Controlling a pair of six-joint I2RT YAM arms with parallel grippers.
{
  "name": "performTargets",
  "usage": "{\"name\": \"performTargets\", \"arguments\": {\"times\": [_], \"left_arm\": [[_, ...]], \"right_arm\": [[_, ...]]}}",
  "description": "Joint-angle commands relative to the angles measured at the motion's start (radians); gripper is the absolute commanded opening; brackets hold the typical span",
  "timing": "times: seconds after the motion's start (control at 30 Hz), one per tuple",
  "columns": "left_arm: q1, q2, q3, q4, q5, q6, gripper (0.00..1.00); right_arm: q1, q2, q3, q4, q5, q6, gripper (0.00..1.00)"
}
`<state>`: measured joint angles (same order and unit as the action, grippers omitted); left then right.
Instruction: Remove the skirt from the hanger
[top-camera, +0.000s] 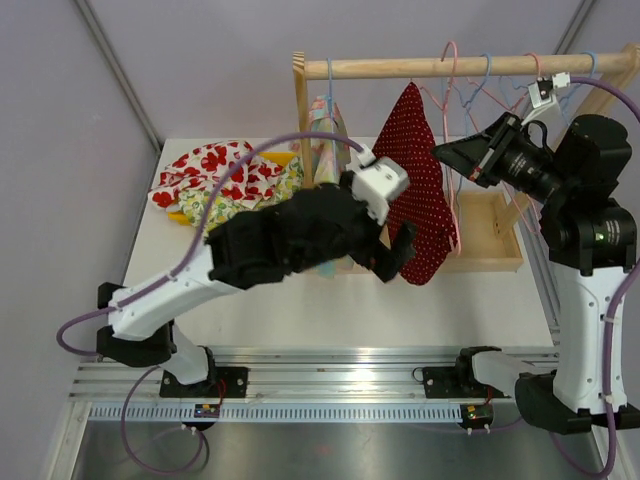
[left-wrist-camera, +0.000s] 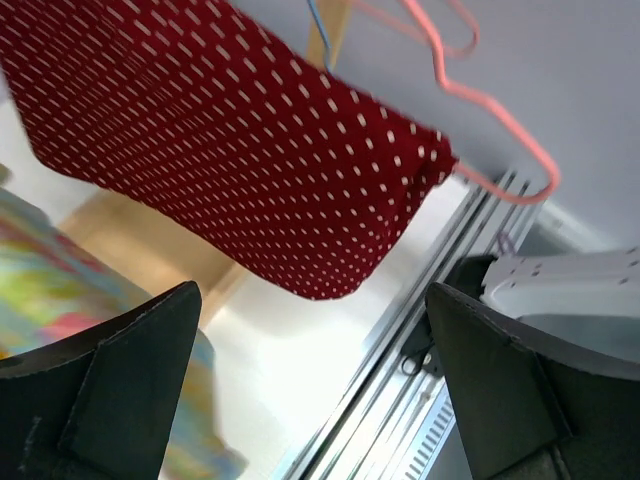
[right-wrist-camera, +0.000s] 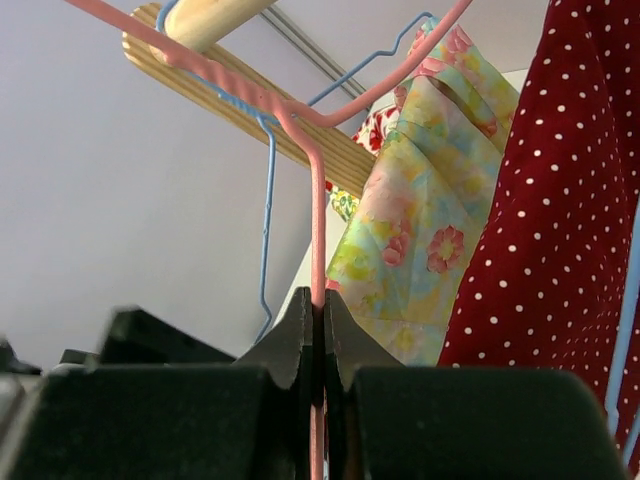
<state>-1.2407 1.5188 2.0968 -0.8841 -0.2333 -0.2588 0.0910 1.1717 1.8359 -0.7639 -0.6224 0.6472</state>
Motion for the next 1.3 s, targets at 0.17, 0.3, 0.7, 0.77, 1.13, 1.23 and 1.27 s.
{"name": "performTargets", "arguments": {"times": [0.17, 0.3, 0.7, 0.77, 1.13, 1.23, 1.27], "left_arm": [[-0.212, 0.073, -0.072, 0.187, -0.308, 0.006, 0.99], [-0.213, 0.063, -0.165, 0.275, -0.268, -0.016, 0.99], [-0.238, -0.037, -0.470, 0.615, -0.117, -0.011, 0.87], [-0.240, -0.058, -0.506, 0.675, -0.112, -0.002, 0.74], [-0.243, -0.132, -0.665, 0.876, 0.005, 0.032, 0.00], [-0.273, -0.149, -0.713, 0.873, 0.011, 0.026, 0.00], [-0.282, -0.164, -0.775, 0.873, 0.008, 0.010, 0.00]], "right_arm": [[0.006, -0.132, 0.031, -0.050, 0.056, -0.031, 0.00], [0.006, -0.174, 0.025, -0.061, 0.052, -0.006, 0.00], [0.006, -0.233, -0.023, 0.008, -0.004, 0.101, 0.00], [0.006, -0.234, -0.024, 0.009, -0.005, 0.111, 0.00], [0.006, -0.261, -0.079, 0.083, -0.049, 0.172, 0.00], [0.006, -0.236, -0.060, 0.078, -0.051, 0.161, 0.00], [0.006, -0.209, -0.026, 0.074, -0.048, 0.149, 0.00]]}}
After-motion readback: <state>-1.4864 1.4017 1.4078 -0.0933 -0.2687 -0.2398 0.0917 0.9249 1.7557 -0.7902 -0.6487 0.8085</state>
